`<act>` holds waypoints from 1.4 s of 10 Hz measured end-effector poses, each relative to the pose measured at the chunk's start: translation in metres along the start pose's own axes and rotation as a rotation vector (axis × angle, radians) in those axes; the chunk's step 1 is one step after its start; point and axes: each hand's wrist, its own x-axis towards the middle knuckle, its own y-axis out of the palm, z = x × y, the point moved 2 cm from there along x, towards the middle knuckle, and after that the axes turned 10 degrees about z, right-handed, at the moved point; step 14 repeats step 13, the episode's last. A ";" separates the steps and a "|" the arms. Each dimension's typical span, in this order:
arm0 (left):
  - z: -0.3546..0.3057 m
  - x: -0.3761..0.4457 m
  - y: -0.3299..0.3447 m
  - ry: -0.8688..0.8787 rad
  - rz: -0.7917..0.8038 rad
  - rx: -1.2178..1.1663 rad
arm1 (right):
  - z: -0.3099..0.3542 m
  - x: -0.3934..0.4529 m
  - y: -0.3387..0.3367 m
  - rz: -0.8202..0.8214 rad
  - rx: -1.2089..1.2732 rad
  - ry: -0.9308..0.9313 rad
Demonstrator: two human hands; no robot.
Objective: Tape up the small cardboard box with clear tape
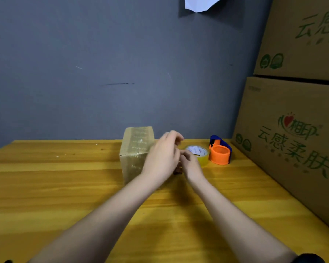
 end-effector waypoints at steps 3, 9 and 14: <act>0.080 -0.054 -0.023 -0.351 -0.192 -0.044 | -0.007 -0.039 0.066 0.254 -0.057 -0.028; 0.103 -0.026 -0.004 -0.315 -0.058 -0.228 | -0.025 -0.012 0.080 0.167 -0.260 0.052; 0.089 -0.031 -0.023 -0.291 -0.087 -0.324 | -0.007 -0.010 0.061 0.141 -0.264 0.069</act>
